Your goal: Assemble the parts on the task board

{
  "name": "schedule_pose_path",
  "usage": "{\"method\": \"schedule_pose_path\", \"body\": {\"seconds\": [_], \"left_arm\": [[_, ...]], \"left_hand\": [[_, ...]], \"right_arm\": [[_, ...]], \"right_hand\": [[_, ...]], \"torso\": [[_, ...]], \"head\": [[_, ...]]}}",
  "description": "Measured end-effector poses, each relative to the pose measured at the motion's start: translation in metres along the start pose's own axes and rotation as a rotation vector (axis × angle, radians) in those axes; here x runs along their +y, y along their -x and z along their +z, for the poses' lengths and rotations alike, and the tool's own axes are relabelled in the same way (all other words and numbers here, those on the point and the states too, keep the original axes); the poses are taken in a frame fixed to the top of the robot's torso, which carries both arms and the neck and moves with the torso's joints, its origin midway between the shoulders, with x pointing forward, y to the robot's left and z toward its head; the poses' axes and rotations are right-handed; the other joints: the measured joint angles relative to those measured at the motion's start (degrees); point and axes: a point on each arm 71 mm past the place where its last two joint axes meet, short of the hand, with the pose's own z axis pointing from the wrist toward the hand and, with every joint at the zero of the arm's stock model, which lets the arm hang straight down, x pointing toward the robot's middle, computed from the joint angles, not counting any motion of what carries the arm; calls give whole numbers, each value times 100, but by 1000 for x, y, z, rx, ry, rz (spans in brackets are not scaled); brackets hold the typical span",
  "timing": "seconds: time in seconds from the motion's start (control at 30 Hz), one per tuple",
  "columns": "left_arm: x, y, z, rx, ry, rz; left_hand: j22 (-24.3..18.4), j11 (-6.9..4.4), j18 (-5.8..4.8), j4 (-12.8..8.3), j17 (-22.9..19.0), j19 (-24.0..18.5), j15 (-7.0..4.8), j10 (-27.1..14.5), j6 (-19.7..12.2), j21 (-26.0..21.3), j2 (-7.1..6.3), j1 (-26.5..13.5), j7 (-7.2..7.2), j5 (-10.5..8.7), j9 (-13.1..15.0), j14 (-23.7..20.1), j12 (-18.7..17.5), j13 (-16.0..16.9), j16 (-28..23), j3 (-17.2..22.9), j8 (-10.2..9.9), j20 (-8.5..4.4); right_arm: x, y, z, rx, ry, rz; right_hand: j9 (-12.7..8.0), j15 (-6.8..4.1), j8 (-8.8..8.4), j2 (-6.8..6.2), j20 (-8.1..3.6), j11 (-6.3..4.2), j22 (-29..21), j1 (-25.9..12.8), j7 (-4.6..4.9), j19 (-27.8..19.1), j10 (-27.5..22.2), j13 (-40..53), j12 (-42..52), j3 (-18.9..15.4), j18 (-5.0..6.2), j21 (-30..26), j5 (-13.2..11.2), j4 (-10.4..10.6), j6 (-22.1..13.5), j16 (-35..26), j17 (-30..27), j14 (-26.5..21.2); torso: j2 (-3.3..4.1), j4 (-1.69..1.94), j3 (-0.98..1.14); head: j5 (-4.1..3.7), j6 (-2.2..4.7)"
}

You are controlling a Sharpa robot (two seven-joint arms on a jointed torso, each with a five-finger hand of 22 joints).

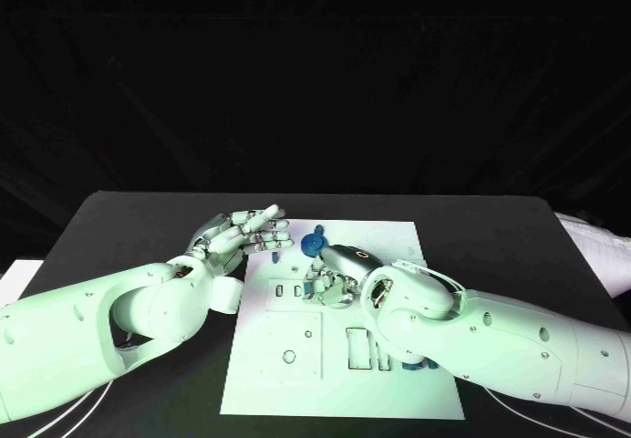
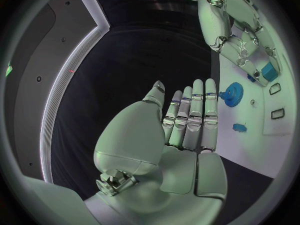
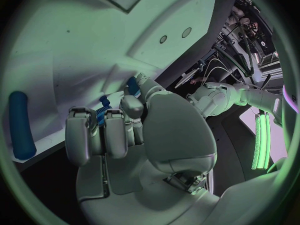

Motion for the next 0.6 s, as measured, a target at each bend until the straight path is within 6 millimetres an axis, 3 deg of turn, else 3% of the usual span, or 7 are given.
{"method": "schedule_pose_path", "body": {"seconds": [0.3,0.6], "left_arm": [[0,0,0,0,0,0],[0,1,0,-1,1,0]], "left_hand": [[0,0,1,-17,8,0,0,0,0,0,0,0,0,0,0,0,0,0,0,-17,0,0],[0,0,0,-16,8,0,0,0,0,0,0,0,0,0,0,0,0,0,0,-16,-21,0]], "right_arm": [[-1,0,1,-2,-1,3],[-1,-3,0,-16,-1,13]], "right_hand": [[-33,41,-80,-127,49,41,-1,-127,41,-96,-163,-247,-317,-110,1,-81,32,60,-137,-104,5,0],[-123,102,-176,-239,89,114,-270,-237,100,-305,-524,-731,-895,-391,1,-264,32,211,-508,-316,-165,20]], "torso": [[-4,1,-1],[-5,1,-2]], "head": [[4,0],[-7,13]]}}
